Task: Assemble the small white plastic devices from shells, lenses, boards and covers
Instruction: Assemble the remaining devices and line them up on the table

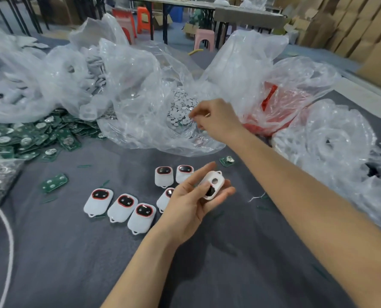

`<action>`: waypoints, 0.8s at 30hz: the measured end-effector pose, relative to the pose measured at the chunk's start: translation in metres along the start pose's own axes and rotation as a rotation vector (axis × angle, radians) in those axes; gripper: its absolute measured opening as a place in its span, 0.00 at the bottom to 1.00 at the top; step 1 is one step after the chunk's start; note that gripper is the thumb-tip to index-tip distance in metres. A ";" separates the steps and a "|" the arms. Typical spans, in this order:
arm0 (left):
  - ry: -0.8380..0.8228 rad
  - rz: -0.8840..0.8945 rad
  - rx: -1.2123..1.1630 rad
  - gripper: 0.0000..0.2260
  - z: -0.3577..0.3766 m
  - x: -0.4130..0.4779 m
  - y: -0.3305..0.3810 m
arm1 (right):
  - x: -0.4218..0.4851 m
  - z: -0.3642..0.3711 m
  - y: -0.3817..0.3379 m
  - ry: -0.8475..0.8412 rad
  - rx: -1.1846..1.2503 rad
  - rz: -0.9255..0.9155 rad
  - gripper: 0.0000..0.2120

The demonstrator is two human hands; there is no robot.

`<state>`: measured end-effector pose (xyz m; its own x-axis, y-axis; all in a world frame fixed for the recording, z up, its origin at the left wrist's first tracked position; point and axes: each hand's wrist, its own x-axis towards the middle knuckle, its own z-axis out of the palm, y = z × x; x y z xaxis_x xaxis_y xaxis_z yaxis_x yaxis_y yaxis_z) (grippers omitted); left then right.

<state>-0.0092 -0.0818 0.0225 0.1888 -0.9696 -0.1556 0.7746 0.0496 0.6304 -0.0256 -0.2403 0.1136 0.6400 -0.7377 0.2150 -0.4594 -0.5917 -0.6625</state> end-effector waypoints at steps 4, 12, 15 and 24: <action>-0.008 -0.014 0.021 0.20 0.000 -0.003 0.004 | 0.050 0.052 0.013 -0.162 -0.306 0.057 0.17; -0.024 -0.017 -0.057 0.19 -0.002 0.000 0.010 | 0.073 0.083 0.038 -0.186 -0.480 -0.002 0.16; -0.037 -0.010 0.005 0.19 -0.006 0.001 0.008 | 0.073 0.090 0.040 -0.123 -0.451 0.001 0.14; -0.006 0.185 0.269 0.23 -0.006 -0.001 0.003 | 0.026 0.039 0.037 0.082 0.475 0.156 0.07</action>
<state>-0.0040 -0.0794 0.0199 0.3077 -0.9514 -0.0156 0.5397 0.1610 0.8263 -0.0019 -0.2681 0.0666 0.5266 -0.8400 0.1306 -0.2024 -0.2731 -0.9405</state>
